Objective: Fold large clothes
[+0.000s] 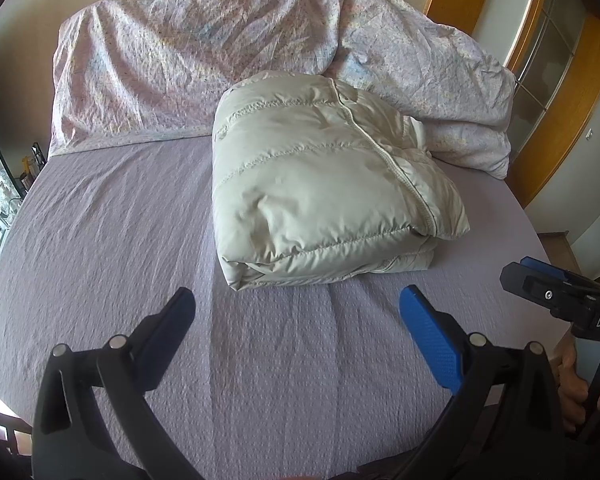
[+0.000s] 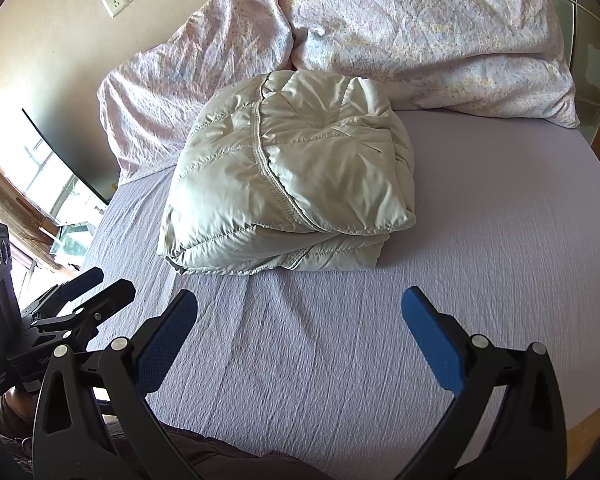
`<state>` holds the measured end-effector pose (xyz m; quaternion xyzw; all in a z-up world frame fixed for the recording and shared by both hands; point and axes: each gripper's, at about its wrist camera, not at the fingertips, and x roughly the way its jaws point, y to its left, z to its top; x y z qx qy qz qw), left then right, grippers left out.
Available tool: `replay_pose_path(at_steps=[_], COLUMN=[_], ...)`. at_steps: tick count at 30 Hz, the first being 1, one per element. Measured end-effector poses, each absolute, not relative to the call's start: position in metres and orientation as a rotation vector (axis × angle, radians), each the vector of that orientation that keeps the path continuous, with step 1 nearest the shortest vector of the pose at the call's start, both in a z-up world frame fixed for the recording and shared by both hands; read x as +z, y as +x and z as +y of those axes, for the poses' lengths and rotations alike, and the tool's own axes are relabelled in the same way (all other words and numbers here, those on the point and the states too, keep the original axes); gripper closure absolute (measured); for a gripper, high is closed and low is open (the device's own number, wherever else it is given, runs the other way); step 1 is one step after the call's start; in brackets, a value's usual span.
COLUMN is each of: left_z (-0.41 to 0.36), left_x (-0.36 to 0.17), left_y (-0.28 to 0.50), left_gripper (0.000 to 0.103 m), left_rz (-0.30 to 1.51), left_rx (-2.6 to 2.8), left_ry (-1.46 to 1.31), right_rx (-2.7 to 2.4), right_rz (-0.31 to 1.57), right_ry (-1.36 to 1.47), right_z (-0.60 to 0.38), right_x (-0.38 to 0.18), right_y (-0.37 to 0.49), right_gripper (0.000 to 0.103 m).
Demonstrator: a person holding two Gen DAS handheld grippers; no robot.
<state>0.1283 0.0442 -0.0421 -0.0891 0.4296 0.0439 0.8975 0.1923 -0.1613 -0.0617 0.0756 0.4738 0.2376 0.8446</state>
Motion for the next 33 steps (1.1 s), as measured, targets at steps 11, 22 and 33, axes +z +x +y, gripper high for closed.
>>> replay_pose_path(at_steps=[11,22,33], left_z=[0.0450,0.0447,0.0453], left_x=[-0.0422,-0.0436,-0.0430], left_y=[0.1288,0.1292,0.1285], left_gripper=[0.002,0.002,0.002], left_rz=[0.892,0.891,0.892], left_rx=[0.092,0.091,0.086], left_ry=[-0.185,-0.182,-0.180], right_rx=[0.500,0.500,0.502], right_rz=[1.001,1.001,1.001], right_ry=[0.160,0.160,0.159], right_z=[-0.1598,-0.1598,-0.1602], right_x=[-0.0613,-0.0611,-0.0610], right_y=[0.1925,0.1922,0.1927], right_gripper=[0.001,0.001,0.001])
